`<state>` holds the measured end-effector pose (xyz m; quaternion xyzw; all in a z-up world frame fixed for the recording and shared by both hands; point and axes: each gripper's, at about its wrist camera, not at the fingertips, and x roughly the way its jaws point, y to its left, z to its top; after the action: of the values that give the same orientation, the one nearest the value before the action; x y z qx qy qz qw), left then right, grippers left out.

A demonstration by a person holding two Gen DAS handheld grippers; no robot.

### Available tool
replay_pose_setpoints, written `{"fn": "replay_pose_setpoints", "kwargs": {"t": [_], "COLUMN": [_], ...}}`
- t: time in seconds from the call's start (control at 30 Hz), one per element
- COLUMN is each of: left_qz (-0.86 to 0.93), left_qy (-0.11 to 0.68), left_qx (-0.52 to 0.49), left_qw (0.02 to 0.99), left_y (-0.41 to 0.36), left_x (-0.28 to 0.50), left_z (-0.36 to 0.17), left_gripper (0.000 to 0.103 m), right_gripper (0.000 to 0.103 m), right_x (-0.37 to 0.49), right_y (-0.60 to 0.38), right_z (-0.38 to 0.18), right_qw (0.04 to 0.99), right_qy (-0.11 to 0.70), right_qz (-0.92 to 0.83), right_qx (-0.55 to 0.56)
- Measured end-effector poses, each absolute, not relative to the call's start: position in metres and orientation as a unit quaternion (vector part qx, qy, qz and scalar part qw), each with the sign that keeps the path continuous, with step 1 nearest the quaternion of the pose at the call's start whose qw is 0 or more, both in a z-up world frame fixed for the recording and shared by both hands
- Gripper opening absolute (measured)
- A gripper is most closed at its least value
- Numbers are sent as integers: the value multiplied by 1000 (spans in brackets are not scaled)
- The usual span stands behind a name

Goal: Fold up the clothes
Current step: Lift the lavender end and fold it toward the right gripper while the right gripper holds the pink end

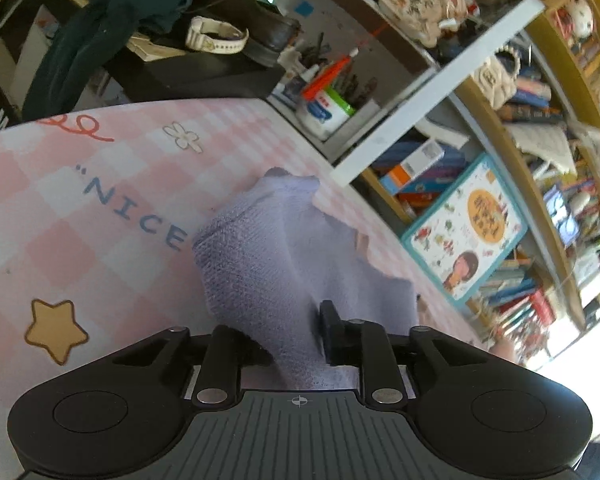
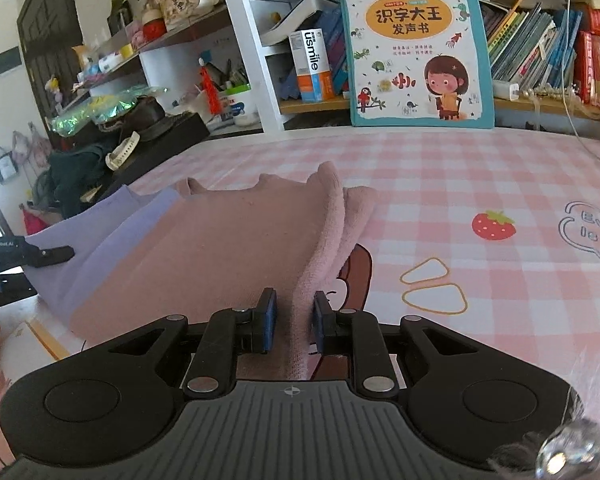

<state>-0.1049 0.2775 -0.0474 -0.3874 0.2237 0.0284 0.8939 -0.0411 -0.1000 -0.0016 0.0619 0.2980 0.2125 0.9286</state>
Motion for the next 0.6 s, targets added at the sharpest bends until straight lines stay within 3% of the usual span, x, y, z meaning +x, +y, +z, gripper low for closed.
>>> {"fn": "replay_pose_setpoints", "kwargs": {"t": [0.6], "left_qz": [36], "left_qy": [205], "left_qx": [-365], "left_qw": [908], "left_y": [273], "left_x": [-106], "left_z": [-49], "left_gripper": [24], "right_gripper": [19], "right_x": [-46], "right_y": [-90], "right_z": [-2], "right_qw": [937], "right_qy": [289], "right_qz": [197], "right_qx": [18]}}
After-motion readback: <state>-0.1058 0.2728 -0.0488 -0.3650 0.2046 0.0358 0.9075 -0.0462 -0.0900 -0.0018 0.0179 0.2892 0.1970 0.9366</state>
